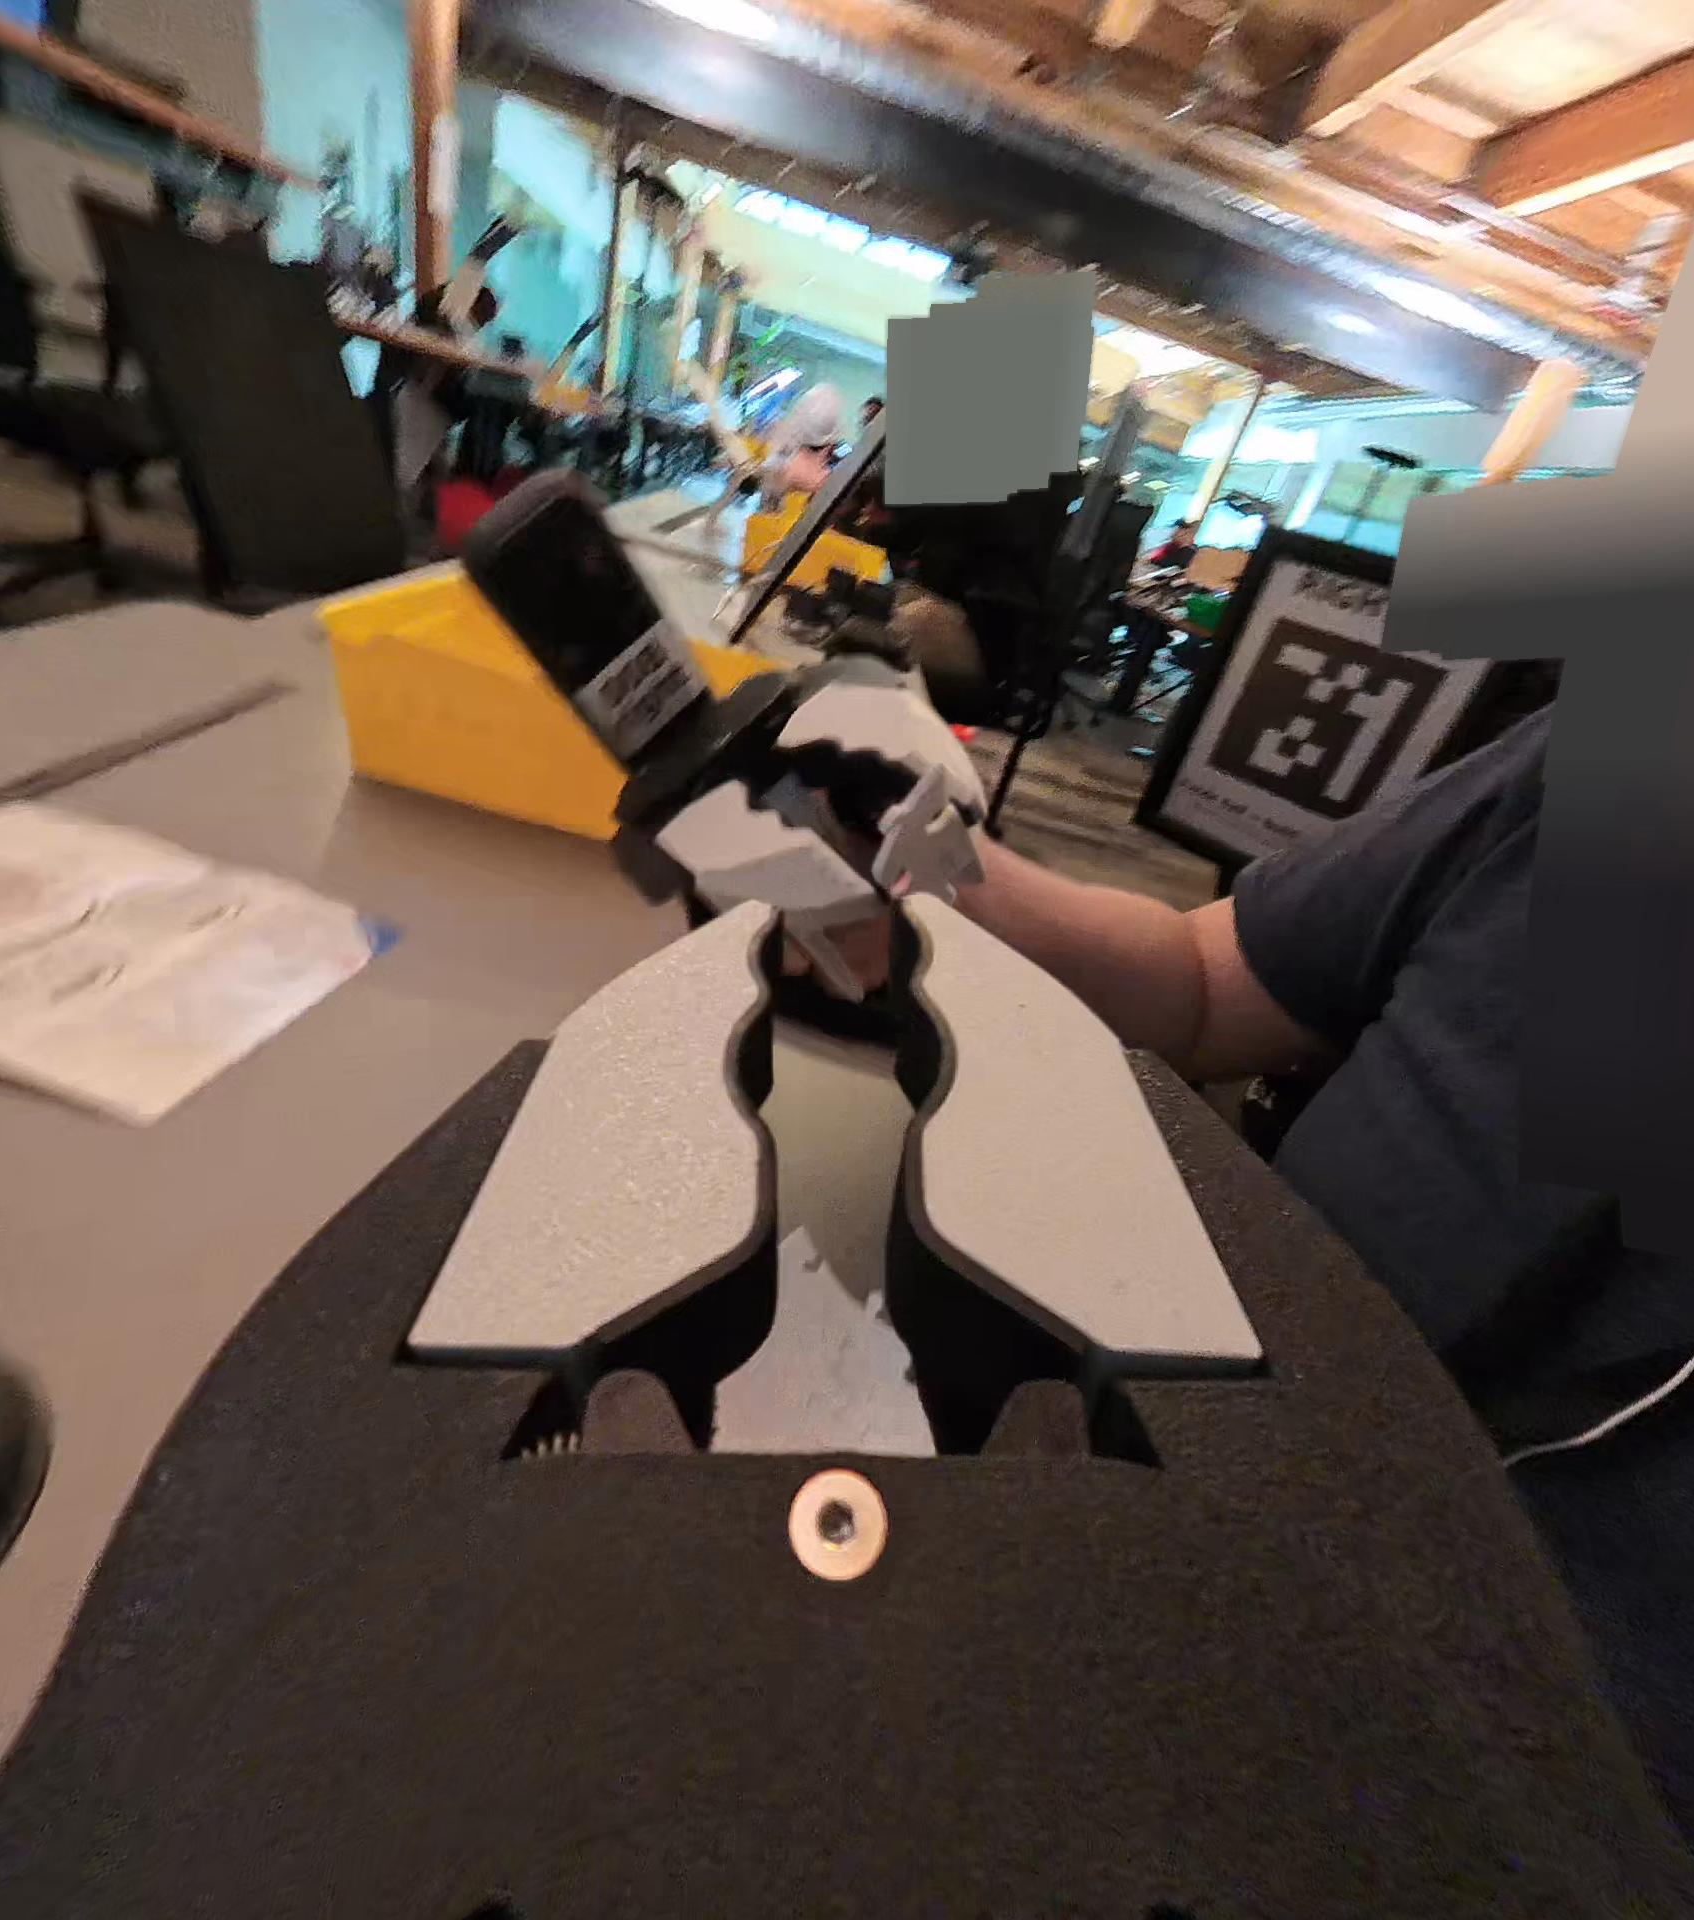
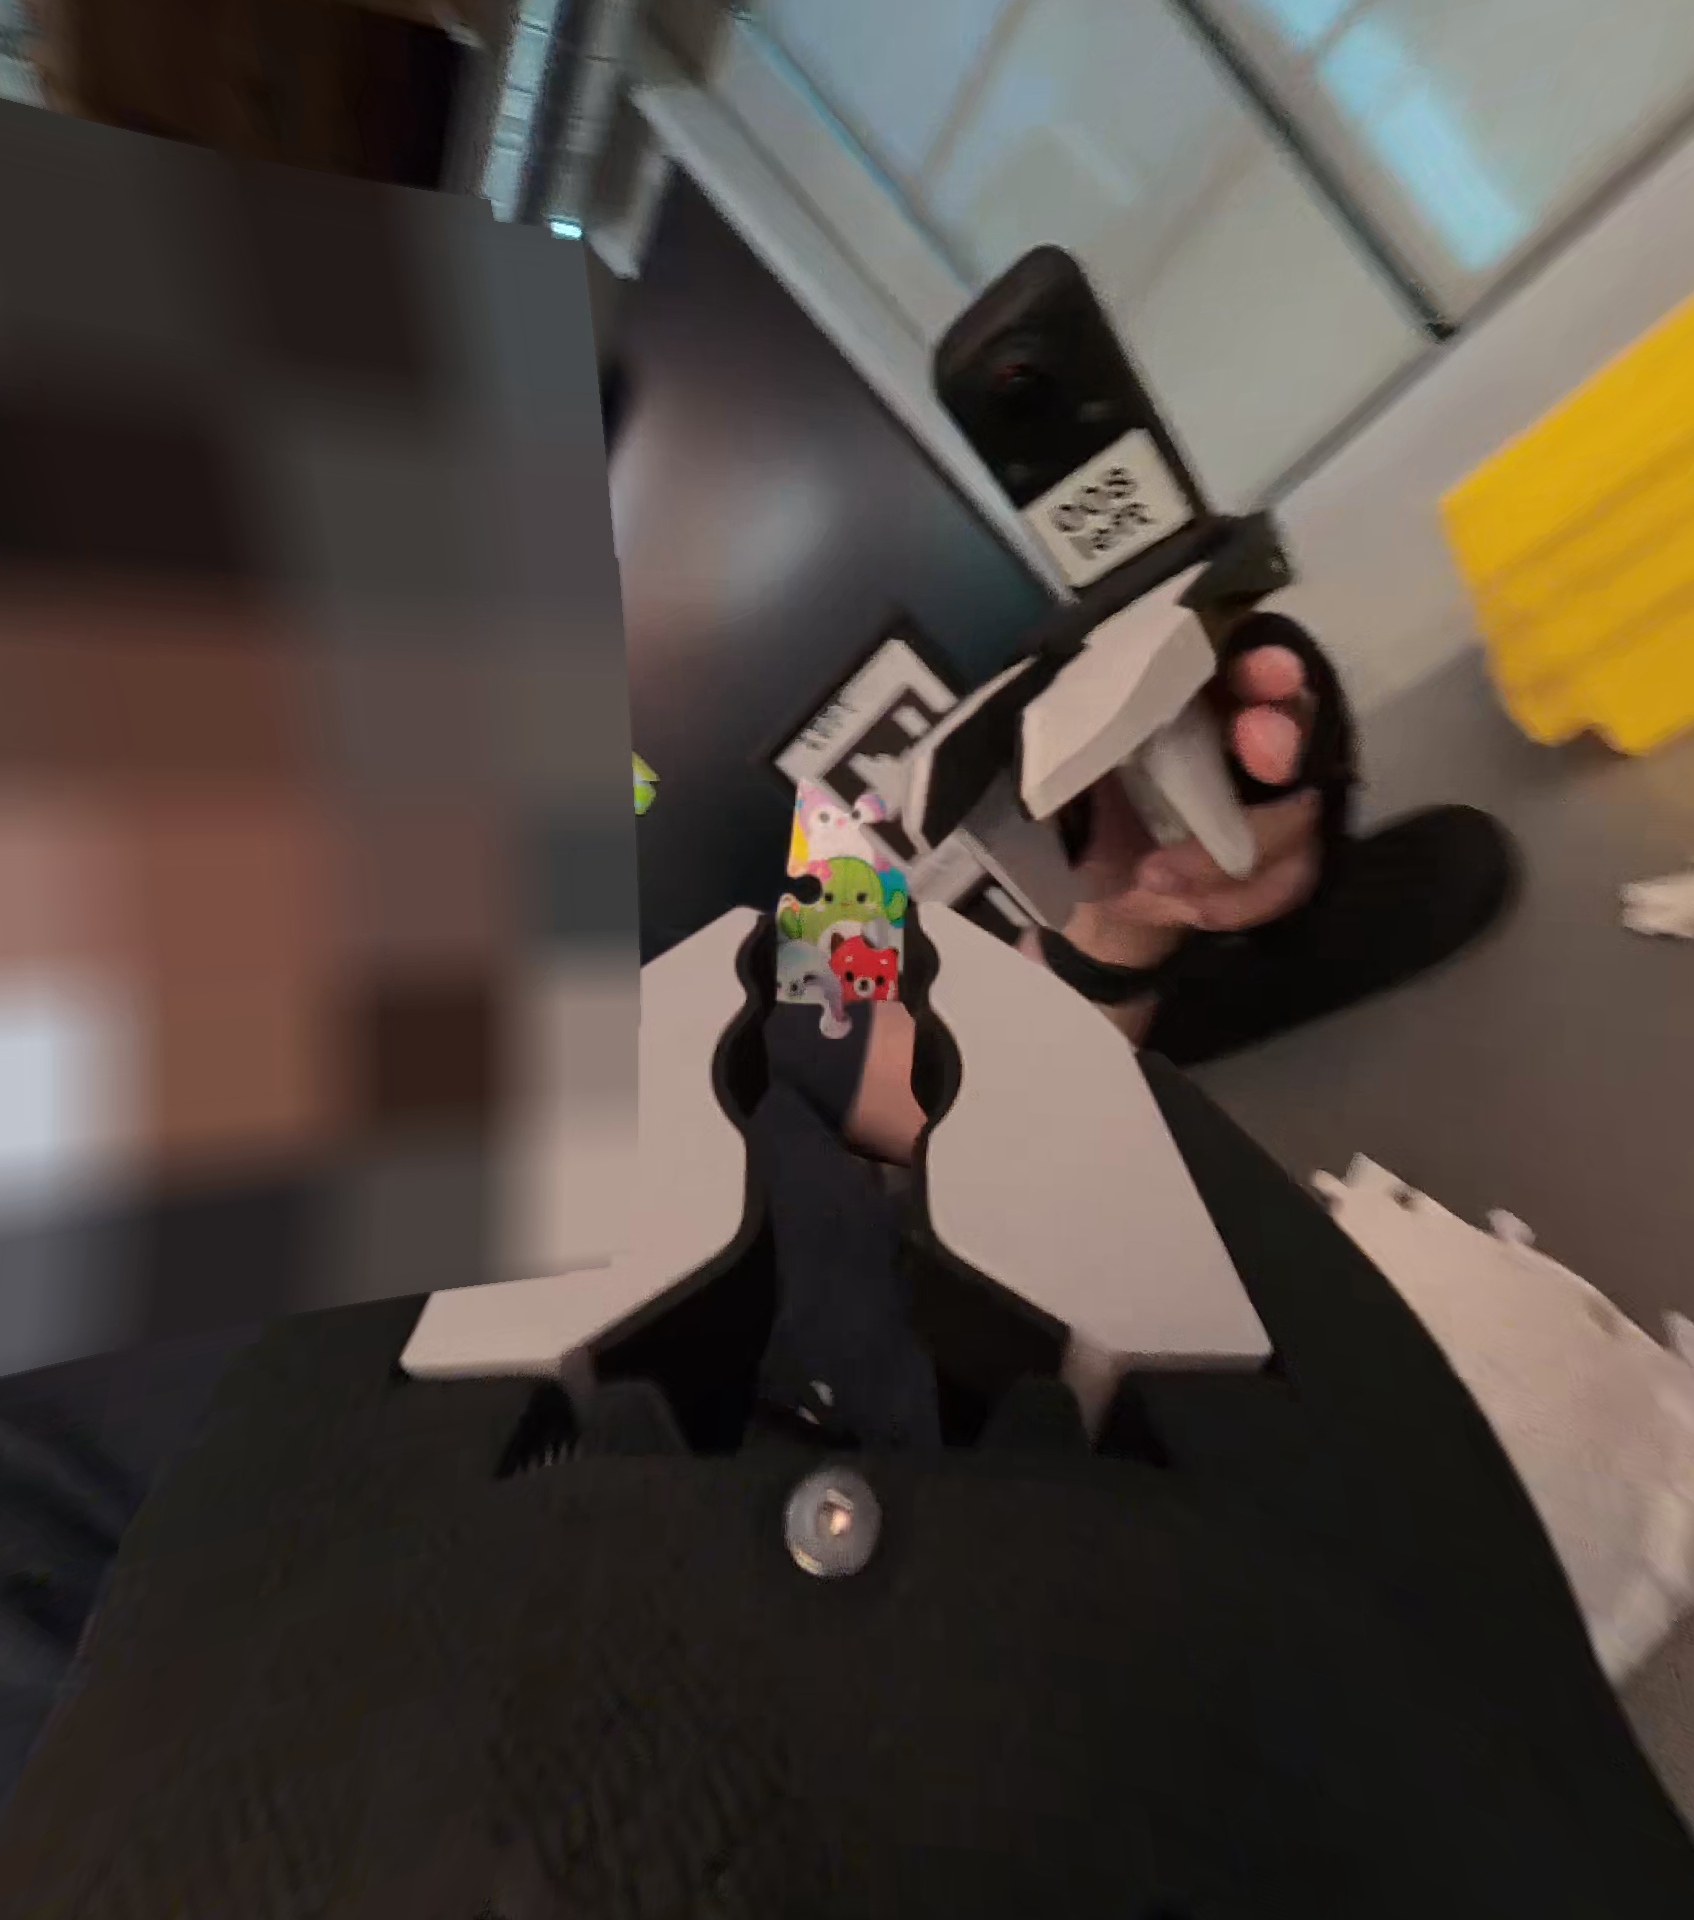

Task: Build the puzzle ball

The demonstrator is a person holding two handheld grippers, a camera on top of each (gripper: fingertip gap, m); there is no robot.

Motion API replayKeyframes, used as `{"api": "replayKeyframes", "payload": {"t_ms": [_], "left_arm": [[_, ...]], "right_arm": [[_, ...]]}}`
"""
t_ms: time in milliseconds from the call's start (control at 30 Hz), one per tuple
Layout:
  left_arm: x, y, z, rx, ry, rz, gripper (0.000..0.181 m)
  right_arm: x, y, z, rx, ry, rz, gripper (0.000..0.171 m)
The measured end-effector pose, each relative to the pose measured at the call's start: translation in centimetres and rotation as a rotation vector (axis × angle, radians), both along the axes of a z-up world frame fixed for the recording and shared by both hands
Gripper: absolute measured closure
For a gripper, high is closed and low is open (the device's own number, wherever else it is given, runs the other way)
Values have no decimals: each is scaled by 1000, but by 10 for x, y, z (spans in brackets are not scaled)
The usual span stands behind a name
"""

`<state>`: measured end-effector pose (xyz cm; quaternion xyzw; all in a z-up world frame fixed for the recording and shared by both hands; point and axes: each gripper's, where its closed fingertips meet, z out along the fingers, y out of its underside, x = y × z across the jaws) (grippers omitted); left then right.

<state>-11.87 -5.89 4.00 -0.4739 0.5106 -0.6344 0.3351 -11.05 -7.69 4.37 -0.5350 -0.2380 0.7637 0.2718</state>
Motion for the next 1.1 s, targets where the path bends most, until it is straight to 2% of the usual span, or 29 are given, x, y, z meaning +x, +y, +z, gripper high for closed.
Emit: {"api": "replayKeyframes", "payload": {"t_ms": [100, 200, 367, 433, 500, 533, 600, 700, 767, 800, 867, 1033, 1067, 1100], "left_arm": [[4, -16, 16, 27, -94, -107, 163], [4, -29, 19, 73, -137, -179, 163], [5, -32, 10, 121, -100, -167, 179], [5, -23, 0, 159, -15, -106, 179], [4, -10, -14, 195, 126, -26, 179], [3, -4, -21, 211, 203, 11, 179], [2, 4, -31, 229, 329, 54, 179], [3, 3, -34, 187, 408, 46, 179], [5, -1, -35, 168, 430, 19, 179], [5, -2, -37, 166, 448, 15, 179], [5, -5, -42, 161, 487, -10, 179], [6, -12, -50, 130, 525, -58, 178], [6, -12, -50, 106, 520, -59, 174], [4, -10, -53, 83, 530, -53, 161]], "right_arm": [[-5, -11, 14, -20, 109, 105, 147], [-12, -12, 11, -44, 117, 142, 147], [-11, -5, 5, -74, 122, 153, 150], [-7, 7, -8, -37, -32, 47, 148], [2, 26, -16, 135, -271, -185, 148], [4, 27, -8, 243, -343, -263, 148], [-3, 16, 10, 421, -455, -305, 150], [-10, 28, 0, 553, -749, -395, 150], [-11, 33, -13, 546, -867, -385, 150], [-12, 33, -16, 537, -884, -366, 152], [-15, 27, -22, 526, -883, -304, 168], [-9, 21, -32, 519, -915, -284, 169], [-7, 21, -30, 511, -899, -305, 169], [-5, 22, -29, 502, -879, -331, 169]]}}
